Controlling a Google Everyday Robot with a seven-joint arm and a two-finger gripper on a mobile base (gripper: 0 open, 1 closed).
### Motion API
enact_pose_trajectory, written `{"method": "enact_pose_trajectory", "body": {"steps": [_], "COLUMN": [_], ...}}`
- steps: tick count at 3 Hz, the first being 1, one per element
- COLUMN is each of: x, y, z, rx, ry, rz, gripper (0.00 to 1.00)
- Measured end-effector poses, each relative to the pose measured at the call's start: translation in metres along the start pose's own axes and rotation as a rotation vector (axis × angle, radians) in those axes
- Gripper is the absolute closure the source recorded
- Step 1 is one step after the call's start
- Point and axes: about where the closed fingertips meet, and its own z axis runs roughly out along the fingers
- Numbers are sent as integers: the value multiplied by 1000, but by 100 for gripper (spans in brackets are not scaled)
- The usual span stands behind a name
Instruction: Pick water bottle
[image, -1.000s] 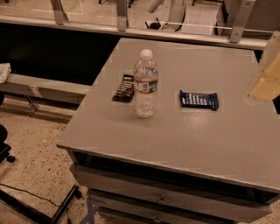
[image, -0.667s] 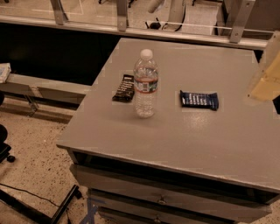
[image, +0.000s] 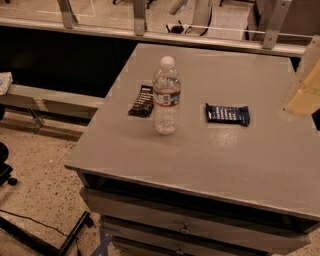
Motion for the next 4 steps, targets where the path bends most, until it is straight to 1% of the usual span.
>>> {"method": "enact_pose_trajectory", "body": {"steps": [4], "x": [0], "y": [0], "z": [0], "rx": [0], "ry": [0], "rz": [0], "gripper": [0]}}
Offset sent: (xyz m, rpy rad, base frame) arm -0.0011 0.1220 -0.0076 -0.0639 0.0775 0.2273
